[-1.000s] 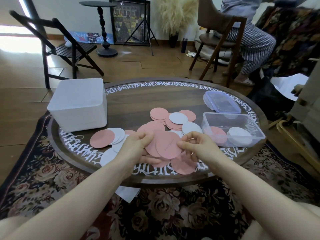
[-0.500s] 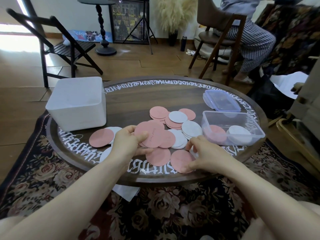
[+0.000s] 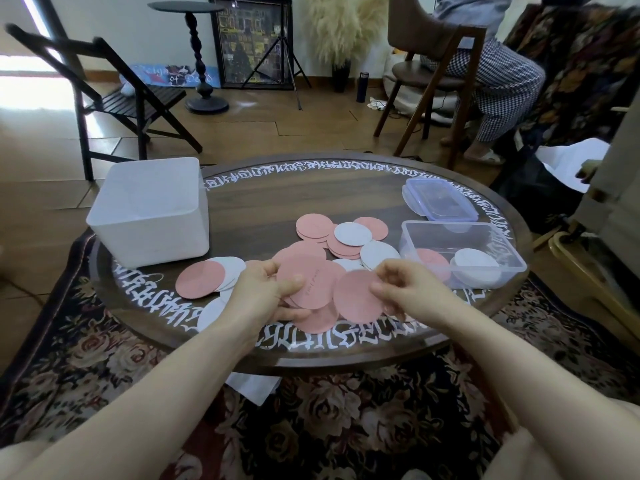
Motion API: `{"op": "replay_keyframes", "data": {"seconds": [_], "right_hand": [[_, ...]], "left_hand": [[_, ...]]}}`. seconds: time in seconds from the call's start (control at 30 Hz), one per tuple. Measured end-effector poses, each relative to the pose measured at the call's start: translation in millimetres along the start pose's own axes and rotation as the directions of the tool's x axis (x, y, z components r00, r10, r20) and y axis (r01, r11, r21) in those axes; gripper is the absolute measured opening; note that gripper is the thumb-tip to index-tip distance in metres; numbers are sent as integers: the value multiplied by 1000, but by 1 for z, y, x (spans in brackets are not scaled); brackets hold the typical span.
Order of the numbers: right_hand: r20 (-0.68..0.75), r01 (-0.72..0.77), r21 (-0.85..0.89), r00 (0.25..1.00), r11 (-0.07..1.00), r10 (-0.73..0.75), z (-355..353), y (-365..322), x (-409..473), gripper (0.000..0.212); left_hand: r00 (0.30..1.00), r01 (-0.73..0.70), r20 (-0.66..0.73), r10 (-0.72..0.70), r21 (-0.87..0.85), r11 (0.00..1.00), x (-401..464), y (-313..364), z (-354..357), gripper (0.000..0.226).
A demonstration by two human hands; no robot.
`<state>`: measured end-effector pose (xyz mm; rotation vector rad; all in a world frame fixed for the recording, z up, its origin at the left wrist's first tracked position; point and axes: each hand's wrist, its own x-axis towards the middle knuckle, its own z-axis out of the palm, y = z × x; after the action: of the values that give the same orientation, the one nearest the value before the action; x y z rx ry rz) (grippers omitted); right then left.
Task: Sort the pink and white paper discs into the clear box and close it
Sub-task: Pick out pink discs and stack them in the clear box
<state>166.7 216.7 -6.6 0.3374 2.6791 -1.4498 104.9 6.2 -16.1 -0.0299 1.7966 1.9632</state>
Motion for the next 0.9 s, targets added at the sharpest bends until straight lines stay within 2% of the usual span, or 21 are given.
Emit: {"op": "replay_keyframes", "data": {"seconds": [0.1, 0.2, 0.3, 0.4, 0.47, 0.5, 0.53, 0.57, 0.6, 0.63, 0.67, 0.7, 0.77, 0.9], "right_hand": [[28, -2, 357, 1000, 934, -9, 2, -8, -1, 13], [43, -19, 479, 999, 877, -2, 8, -11, -3, 16], [28, -10, 489, 1000, 872, -5, 14, -9, -4, 9], [41, 38, 382, 997, 923, -59, 16, -6, -3, 21], [69, 98, 343, 989, 934, -129, 17, -5, -4, 15], [70, 128, 336, 985, 933, -160, 18, -5, -4, 12], [58, 154, 324, 982, 934, -182, 18, -5, -5, 13], [38, 182, 298, 979, 937, -202, 19, -4, -4, 15], [17, 213, 260, 974, 942, -225, 19, -2, -3, 17], [2, 241, 218, 969, 946, -247, 19, 0, -2, 17], [-6, 261, 175, 965, 949, -264, 19, 2, -2, 16], [-9, 272, 124, 962, 954, -273, 19, 5, -1, 15], [-6, 289, 20, 957, 957, -289, 21, 7, -2, 16], [32, 320, -67, 947, 945, -319, 25, 9, -3, 19]], "left_hand": [[994, -8, 105, 7, 2, 1000, -1, -1, 1, 28], [981, -15, 194, 20, -30, 999, -6, 0, 6, 31], [980, -43, 191, 49, -35, 998, -9, -1, 11, 32], [981, -88, 176, 80, 40, 995, -9, -2, 11, 28], [972, -164, 189, 142, 105, 981, -5, -5, 10, 21], [961, -243, 185, 207, 196, 950, -3, -8, 9, 18], [927, -373, 190, 323, 384, 845, -2, -10, 7, 17], [858, -494, 234, 458, 619, 610, -1, -12, 5, 19], [767, -535, 299, 568, 786, 309, 0, -12, 3, 21], [684, -535, 375, 626, 841, 80, 0, -12, 3, 23], [683, -525, 408, 605, 851, 18, -3, -10, 4, 23], [722, -526, 408, 559, 848, 60, -5, -8, 6, 21], [794, -543, 415, 444, 813, 209, -5, -12, 8, 13], [806, -574, 461, 371, 762, 300, -3, -20, 11, 16]]}}
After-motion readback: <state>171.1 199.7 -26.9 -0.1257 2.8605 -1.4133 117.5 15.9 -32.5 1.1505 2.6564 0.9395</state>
